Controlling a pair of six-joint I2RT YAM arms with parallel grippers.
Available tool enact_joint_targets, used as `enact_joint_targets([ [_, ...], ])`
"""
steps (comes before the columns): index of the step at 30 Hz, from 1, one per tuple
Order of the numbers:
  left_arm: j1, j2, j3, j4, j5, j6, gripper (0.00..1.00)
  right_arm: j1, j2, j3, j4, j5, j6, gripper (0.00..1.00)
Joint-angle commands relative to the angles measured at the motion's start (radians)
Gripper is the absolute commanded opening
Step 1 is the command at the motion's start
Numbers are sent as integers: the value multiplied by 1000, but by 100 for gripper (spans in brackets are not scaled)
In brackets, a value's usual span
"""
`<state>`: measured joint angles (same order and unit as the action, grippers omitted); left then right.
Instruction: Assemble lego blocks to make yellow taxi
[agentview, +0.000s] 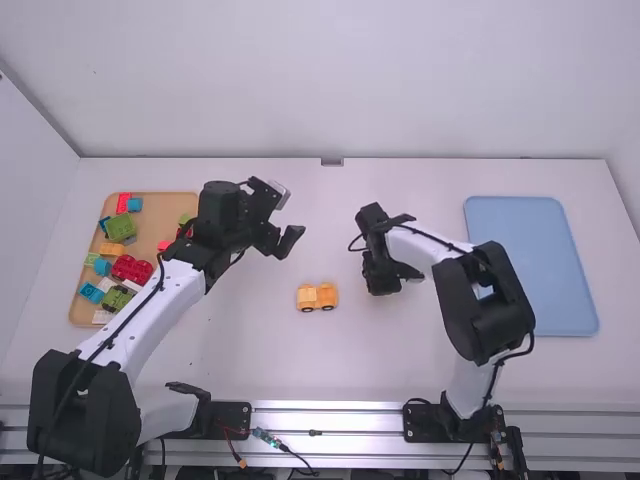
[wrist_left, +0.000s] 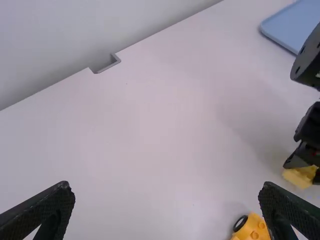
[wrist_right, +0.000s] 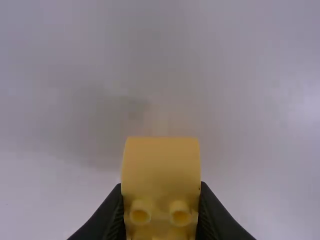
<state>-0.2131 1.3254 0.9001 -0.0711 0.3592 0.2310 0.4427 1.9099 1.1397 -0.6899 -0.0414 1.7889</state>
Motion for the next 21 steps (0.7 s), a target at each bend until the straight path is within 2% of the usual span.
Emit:
enact_joint_targets([
  [1,2,-24,-6,1,19,-5,99,-9,-21,-40,12,-18,14,0],
  [6,2,-24,-6,1,19,-5,99,-10,-21,-42,-3,-15,10,0],
  [7,2,-24,-6,1,26,-4,99,-5,-20,-43,-5,-18,10,34],
  [8,2,-24,-6,1,26,-4,99,-3,-20,-43,-2,-16,10,52],
  [10,2,-24,-6,1,26,-4,99,3,-20,-42,-1,-13,10,56],
  [11,2,-24,-6,0,25,-5,99,5,-21,-42,-1,-14,11,62],
  [15,5,-24,-6,1,26,-5,99,2,-20,-42,2,-16,6,74],
  [17,1,-24,-6,1,25,-4,99,0,-21,-42,15,-20,-43,76],
  [18,-3,-24,-6,1,25,-4,99,-8,-21,-40,26,-39,-74,86],
  [21,-3,-24,-6,1,25,-4,99,-27,-22,-40,40,-90,-130,91],
])
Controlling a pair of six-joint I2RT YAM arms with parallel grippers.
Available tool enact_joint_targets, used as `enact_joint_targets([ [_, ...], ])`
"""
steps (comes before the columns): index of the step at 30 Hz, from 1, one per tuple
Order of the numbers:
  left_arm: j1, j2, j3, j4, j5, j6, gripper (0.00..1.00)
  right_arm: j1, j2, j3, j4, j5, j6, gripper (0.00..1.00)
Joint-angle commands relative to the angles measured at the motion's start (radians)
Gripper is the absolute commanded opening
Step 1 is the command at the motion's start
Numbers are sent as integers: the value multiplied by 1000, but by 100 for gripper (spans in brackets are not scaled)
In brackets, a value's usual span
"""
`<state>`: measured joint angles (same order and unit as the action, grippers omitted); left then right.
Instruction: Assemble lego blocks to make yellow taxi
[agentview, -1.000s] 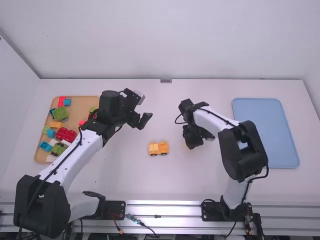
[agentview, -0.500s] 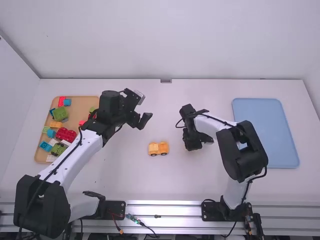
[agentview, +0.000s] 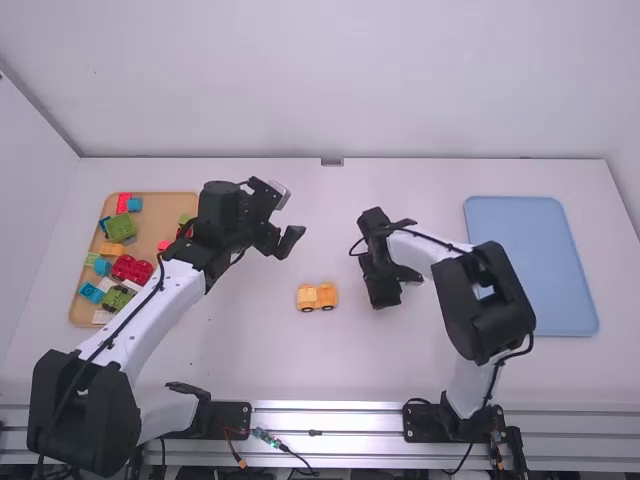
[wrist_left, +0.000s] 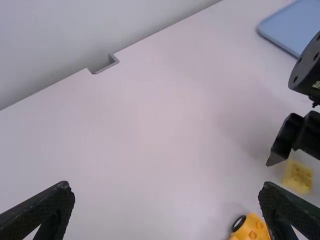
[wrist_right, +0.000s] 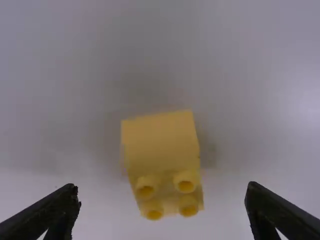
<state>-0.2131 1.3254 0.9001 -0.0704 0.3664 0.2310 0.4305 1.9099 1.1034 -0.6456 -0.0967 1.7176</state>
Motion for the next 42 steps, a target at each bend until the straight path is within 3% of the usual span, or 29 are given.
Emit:
enact_joint_targets([
  [1,-3,-24,-6,0,18,-4,99,-26,-22,-3,-2,-61,-81,92],
  [11,-3,-24,-6,1,18,-4,99,-127,-37,-3,-21,-196,-210,95],
  [20,0,-24,-6,5,18,-4,99,-192,-166,-2,-107,-194,-309,95],
  [23,-3,-24,-6,6,10,-4,99,-204,-226,-2,-90,-162,-487,91],
  [25,-2,-24,-6,8,11,-4,99,-208,-273,-3,-82,-86,-742,98],
  [31,-2,-24,-6,2,15,-3,99,-206,-348,-3,52,-52,-1473,99],
  [35,-3,-24,-6,-55,35,115,99,-209,-355,-3,64,95,-1738,99],
  [39,-2,-24,-9,-112,117,268,99,-230,-355,-3,76,278,-1822,99],
  [42,-2,-24,-13,-137,155,332,99,-235,-355,-3,110,223,-1973,99],
])
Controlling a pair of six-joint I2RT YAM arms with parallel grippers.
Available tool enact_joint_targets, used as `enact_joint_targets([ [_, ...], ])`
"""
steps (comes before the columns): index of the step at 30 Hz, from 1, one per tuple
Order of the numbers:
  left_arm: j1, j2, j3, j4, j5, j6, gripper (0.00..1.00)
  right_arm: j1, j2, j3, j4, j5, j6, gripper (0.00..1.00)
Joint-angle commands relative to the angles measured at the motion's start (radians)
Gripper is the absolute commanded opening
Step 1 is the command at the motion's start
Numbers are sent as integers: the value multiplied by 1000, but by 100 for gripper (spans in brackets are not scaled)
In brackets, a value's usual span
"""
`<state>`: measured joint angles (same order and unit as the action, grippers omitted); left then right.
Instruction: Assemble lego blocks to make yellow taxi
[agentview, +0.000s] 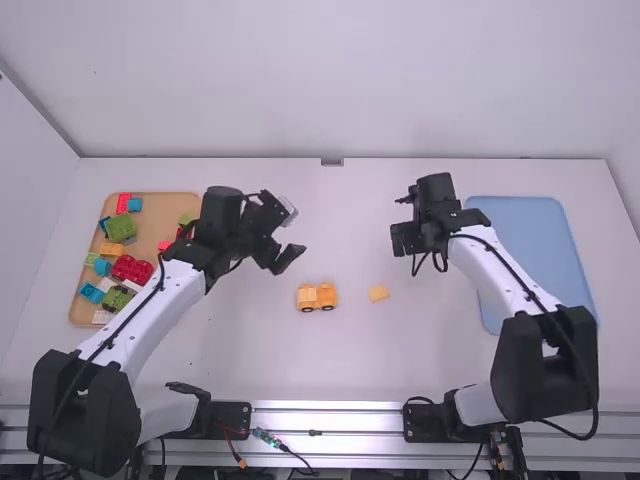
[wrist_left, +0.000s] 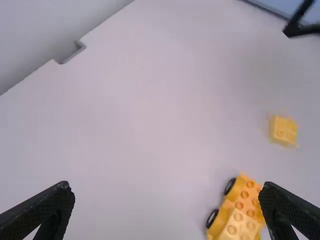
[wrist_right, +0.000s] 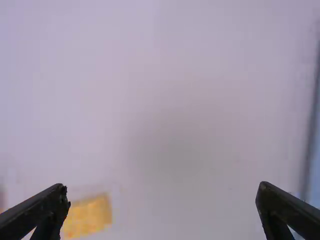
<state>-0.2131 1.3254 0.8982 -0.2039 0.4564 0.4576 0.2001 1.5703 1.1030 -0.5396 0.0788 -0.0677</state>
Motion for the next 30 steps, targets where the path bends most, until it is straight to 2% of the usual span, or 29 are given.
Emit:
enact_joint_targets([
  [1,-2,-24,-11,-26,98,153,99,-5,-16,-3,34,-60,-333,99],
  [4,-2,-24,-13,-53,163,219,99,-6,-21,-3,36,-298,-635,99],
  [6,-2,-15,-27,-53,232,286,99,-18,-40,-5,-41,-499,-894,99],
  [10,-2,-1,-71,-27,312,377,99,-68,-49,-5,-229,-725,-1249,99],
  [14,-3,16,-149,71,323,414,99,-148,-49,-42,-297,-870,-1501,99],
  [17,5,28,-214,176,374,400,99,-184,-49,-113,-265,-935,-1583,99],
  [20,2,36,-266,252,451,414,99,-203,-49,-217,-131,-954,-1616,100],
  [22,1,42,-284,271,477,418,99,-204,-49,-275,-26,-981,-1592,99],
  [23,-1,55,-296,291,473,407,99,-206,-49,-334,87,-999,-1553,99],
  [24,-1,57,-297,293,473,405,99,-206,-49,-340,100,-1000,-1548,99],
  [27,-3,111,-315,322,506,446,99,-205,-49,-460,364,-999,-1379,99],
  [30,-4,154,-318,322,588,520,99,-189,-49,-509,459,-998,-1342,99],
])
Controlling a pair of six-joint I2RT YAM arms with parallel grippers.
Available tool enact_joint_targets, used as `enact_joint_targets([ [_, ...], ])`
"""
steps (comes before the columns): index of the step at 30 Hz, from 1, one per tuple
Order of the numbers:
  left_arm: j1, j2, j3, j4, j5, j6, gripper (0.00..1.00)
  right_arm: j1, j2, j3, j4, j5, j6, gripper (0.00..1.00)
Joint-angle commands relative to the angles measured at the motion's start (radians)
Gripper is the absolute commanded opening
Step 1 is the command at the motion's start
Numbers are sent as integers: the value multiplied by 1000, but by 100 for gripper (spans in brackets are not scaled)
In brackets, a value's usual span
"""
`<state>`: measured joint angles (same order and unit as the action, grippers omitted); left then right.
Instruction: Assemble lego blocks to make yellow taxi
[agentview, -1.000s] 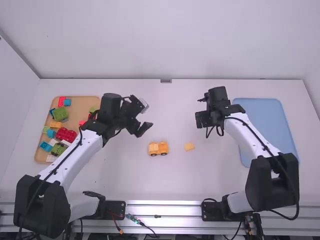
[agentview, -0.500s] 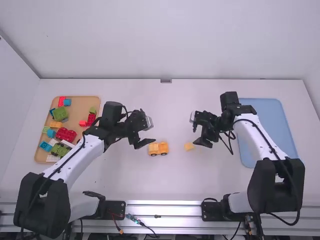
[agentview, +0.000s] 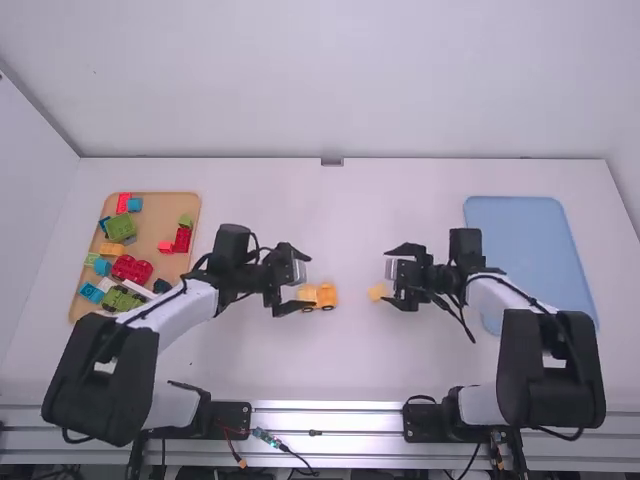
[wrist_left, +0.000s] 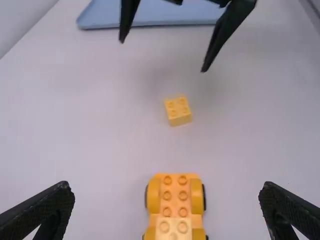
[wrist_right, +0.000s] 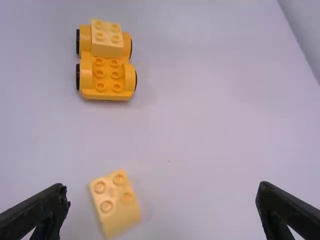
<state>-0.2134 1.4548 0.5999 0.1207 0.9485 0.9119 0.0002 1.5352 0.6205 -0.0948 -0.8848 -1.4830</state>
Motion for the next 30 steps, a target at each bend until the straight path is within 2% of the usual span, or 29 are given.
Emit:
enact_joint_targets([
  [1,-2,58,-20,2,117,109,99,22,-14,-43,28,-32,65,99],
  [9,-14,213,-22,147,117,69,99,26,-13,-79,34,-3,-2,99],
  [15,-8,240,-48,202,106,69,99,27,40,-43,28,21,17,99],
  [19,-7,253,-93,274,97,64,99,27,125,12,-9,18,-2,99],
  [22,-13,283,-117,373,20,-31,99,27,195,87,-101,-1,-76,99],
  [27,-5,299,-138,452,33,-49,99,27,246,171,-256,13,-183,99],
  [30,-11,323,-137,475,27,-57,99,27,315,212,-271,18,-205,99],
])
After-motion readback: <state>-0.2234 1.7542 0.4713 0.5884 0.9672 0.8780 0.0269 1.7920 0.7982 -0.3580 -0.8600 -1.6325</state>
